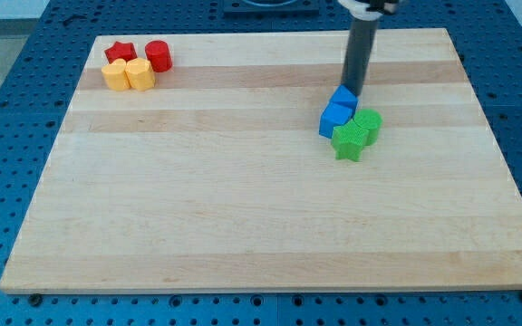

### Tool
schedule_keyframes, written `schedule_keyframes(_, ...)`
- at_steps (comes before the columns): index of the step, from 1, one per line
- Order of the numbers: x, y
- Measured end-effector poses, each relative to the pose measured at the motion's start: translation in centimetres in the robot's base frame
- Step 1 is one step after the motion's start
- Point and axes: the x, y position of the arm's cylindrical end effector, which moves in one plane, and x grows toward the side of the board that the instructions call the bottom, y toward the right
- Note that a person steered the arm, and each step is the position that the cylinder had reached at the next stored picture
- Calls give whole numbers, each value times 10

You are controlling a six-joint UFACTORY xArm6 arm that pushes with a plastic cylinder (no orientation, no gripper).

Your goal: Move the blue triangle above the green circle

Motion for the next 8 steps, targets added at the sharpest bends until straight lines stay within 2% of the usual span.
schedule_keyframes(1, -2, -30)
schedule_keyframes(4, -10, -48)
schedule_keyframes(6, 0, -101)
schedule_keyframes(7, 21, -70)
schedule_keyframes(8, 12, -28)
